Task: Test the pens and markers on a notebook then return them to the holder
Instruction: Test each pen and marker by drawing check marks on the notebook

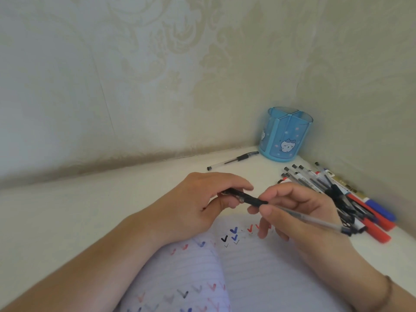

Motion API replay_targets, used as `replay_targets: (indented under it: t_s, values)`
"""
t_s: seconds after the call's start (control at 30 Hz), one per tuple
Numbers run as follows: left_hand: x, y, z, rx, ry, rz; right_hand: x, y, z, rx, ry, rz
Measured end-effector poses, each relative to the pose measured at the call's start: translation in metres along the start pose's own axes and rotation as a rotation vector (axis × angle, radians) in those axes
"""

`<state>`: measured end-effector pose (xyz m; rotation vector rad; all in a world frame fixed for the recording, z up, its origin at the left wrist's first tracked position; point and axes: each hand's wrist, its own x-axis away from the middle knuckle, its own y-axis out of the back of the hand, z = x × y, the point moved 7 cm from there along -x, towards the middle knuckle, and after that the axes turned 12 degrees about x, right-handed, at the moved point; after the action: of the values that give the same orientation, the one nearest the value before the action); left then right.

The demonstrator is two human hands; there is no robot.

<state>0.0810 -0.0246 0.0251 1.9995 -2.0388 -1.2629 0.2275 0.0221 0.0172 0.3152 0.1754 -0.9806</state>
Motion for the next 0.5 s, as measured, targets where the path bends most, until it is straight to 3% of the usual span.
replay_targets:
  t_s: [0.3,0.5]
  values:
    - [0.003,-0.001,-0.009,0.085,-0.032,-0.024,0.002,0.000,-0.003,-0.108,0.009,-0.024]
    - [0.000,0.002,-0.015,0.203,-0.015,-0.084,0.000,0.001,-0.001,-0.003,0.045,0.003]
